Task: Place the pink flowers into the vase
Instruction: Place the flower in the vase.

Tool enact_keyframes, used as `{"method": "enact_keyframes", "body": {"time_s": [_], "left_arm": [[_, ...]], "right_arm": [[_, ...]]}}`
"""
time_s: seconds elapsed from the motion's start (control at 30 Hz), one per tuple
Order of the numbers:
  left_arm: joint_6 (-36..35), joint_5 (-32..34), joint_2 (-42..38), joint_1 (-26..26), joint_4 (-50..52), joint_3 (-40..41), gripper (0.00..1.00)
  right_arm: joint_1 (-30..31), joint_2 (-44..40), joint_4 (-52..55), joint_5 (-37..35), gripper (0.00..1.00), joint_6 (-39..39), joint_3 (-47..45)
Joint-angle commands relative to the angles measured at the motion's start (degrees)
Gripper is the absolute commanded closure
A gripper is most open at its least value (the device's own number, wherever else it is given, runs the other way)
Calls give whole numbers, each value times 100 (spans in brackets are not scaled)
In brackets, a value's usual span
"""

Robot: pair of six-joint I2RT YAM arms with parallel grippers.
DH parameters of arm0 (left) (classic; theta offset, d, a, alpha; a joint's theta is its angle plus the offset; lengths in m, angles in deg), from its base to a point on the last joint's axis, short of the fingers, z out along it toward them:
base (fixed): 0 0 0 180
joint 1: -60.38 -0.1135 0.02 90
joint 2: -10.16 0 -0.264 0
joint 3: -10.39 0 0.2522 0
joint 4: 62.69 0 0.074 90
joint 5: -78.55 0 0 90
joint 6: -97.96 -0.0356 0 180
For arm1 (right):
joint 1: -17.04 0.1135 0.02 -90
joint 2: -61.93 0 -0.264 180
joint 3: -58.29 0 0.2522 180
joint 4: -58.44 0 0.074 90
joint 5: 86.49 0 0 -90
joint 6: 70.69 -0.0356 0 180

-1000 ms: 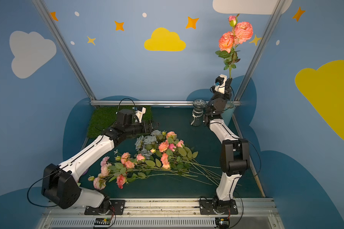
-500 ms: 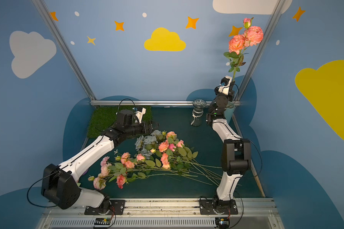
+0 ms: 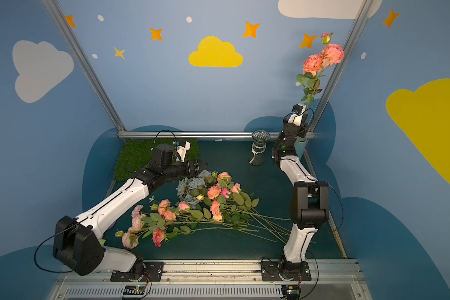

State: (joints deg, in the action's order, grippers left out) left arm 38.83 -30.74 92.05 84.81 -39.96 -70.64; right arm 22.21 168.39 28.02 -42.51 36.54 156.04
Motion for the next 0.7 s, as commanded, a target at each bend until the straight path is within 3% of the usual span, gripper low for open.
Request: {"method": "enact_keyframes", "body": {"time_s": [0.0, 0.3, 0.67], "left_arm": [[-106, 44, -147, 1, 8, 24, 12], [-108, 79, -243, 1, 10, 70, 12], [-128, 144, -288, -8, 17, 85, 11]], "right_arm": [[-81, -175, 1075, -221, 100, -634, 85], [-163, -266, 2316, -347, 100, -1300, 180], [-261, -130, 2570, -208, 100, -1696, 142]]}}
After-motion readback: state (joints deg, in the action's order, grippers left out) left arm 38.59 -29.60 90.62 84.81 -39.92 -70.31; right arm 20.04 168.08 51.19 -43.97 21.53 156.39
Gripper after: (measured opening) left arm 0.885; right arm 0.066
